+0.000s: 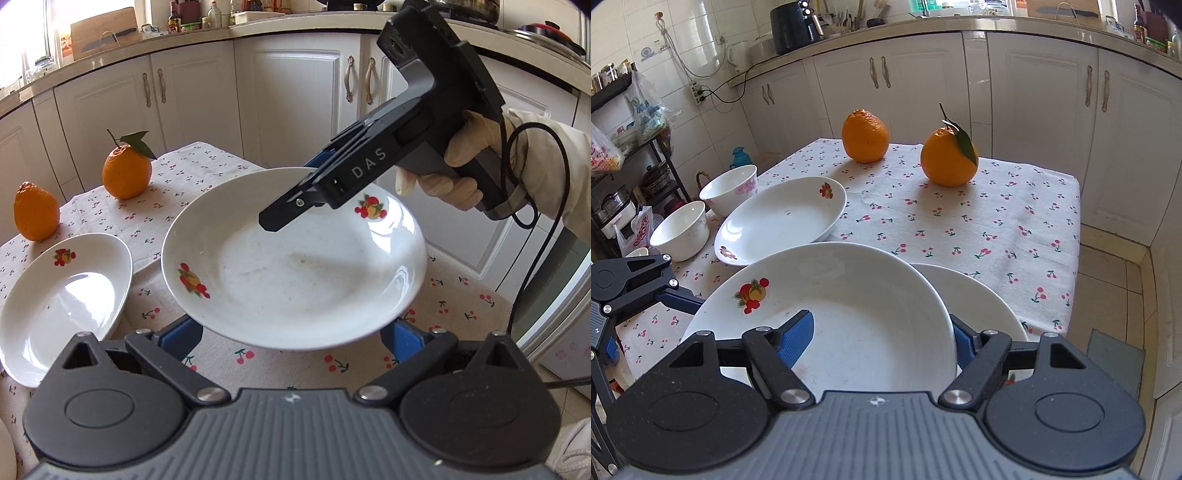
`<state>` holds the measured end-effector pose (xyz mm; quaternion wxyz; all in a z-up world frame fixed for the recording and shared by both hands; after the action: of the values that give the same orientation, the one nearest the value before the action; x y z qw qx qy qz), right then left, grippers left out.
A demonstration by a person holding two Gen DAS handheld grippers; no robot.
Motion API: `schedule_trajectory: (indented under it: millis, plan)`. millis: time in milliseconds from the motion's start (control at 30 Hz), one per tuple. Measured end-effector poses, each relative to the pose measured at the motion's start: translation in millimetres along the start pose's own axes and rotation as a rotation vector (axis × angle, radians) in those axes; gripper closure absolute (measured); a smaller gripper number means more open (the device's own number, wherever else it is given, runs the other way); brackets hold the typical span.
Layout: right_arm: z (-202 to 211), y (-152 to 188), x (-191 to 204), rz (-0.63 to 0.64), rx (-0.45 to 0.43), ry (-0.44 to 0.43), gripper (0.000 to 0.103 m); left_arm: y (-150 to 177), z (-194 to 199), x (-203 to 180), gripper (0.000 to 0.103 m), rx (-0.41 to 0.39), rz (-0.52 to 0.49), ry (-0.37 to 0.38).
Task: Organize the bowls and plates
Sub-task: 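Lift the large plate with the right gripper toward the stained plate, then lower the large plate onto the stained plate and open the right gripper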
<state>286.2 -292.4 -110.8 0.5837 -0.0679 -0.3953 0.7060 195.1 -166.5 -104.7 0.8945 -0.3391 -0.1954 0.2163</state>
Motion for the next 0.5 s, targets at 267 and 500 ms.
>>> schedule_trajectory:
  millis: [267, 500]
  plan:
    - [1, 6, -16, -0.034, -0.008, 0.015, 0.022, -8, -10, -1, 0.001, -0.002, -0.025, 0.012]
    - [4, 10, -26, -0.048, -0.009, 0.036, 0.022, -14, -18, -3, 0.001, 0.000, -0.044, 0.018]
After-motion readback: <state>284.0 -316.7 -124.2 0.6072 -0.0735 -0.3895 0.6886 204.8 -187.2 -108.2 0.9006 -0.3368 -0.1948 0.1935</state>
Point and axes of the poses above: each gripper's, at about its wrist camera, not at the fingertips, and z roughly against the way its jaws point, x to its left, y to its underside, the point moved 7 cm from there along -z, roughly the way its jaws point, and after that the axes turned 14 degrees about -z, right-handed, at the moved point
